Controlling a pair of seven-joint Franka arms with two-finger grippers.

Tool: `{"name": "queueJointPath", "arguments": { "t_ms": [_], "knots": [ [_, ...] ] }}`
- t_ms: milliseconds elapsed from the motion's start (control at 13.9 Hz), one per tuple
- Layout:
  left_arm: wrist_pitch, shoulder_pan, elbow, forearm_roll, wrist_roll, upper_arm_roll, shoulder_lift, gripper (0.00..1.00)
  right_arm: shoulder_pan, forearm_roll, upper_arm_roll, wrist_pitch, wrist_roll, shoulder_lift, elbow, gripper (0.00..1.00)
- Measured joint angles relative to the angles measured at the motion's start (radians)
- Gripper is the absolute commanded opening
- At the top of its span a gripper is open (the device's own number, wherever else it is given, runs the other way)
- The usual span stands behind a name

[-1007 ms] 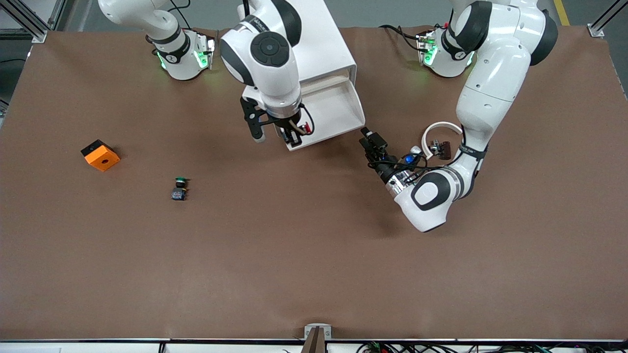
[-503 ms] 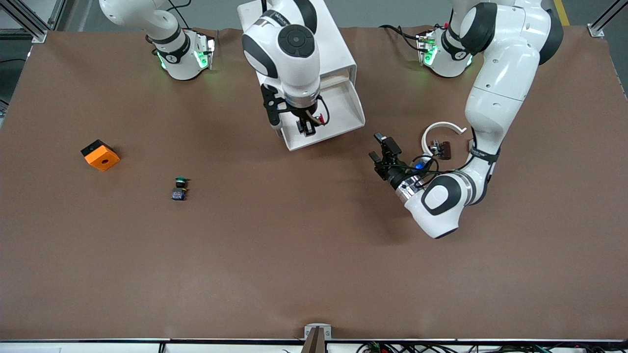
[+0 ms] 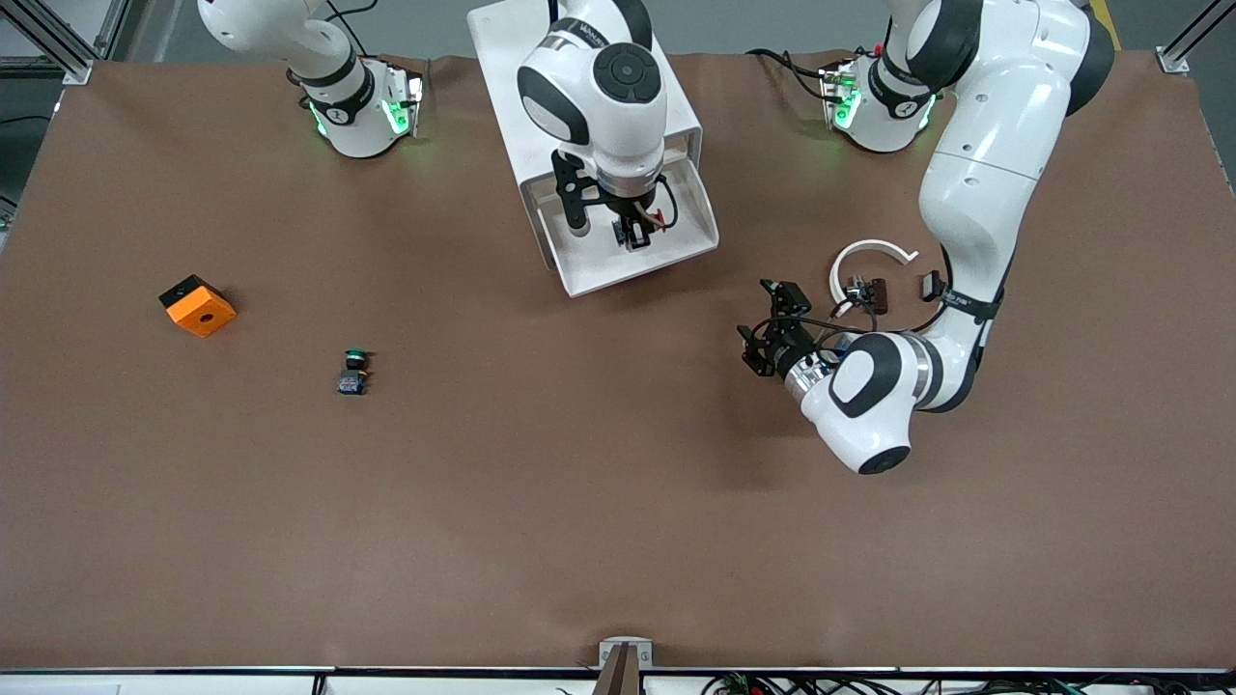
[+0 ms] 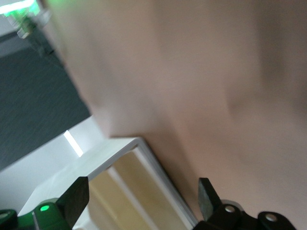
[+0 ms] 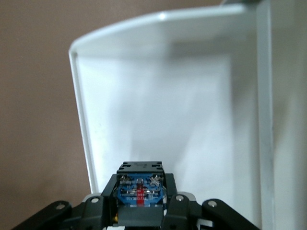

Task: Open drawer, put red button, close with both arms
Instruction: 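Lower the red button into the open drawer and open the right gripper, then raise the right gripper out of the drawer while the left gripper reaches the drawer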

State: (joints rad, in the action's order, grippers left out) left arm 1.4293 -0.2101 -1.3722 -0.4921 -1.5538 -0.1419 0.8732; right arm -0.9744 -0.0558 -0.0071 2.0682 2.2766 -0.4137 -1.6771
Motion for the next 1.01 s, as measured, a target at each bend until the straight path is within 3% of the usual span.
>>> {"name": "queueJointPath", "arguments": {
  "t_ms": [431, 503, 575, 1007],
  "knots": [
    [0.251, -0.070, 0.004, 0.160, 0.117, -0.001, -0.070, 1.00, -0.022, 0.000, 0.000, 0.008, 0.050, -0.103, 0.092, 0.00],
    [0.282, -0.077, 0.004, 0.186, 0.133, -0.001, -0.082, 1.00, -0.023, 0.000, 0.000, 0.008, 0.051, -0.109, 0.100, 0.41],
    [0.308, -0.084, 0.004, 0.216, 0.152, -0.001, -0.091, 1.00, -0.024, 0.000, 0.000, 0.007, 0.050, -0.111, 0.104, 0.99],
    [0.519, -0.121, 0.004, 0.278, 0.243, -0.001, -0.128, 1.00, -0.027, 0.001, 0.000, -0.016, -0.030, -0.111, 0.124, 1.00]
  ]
}}
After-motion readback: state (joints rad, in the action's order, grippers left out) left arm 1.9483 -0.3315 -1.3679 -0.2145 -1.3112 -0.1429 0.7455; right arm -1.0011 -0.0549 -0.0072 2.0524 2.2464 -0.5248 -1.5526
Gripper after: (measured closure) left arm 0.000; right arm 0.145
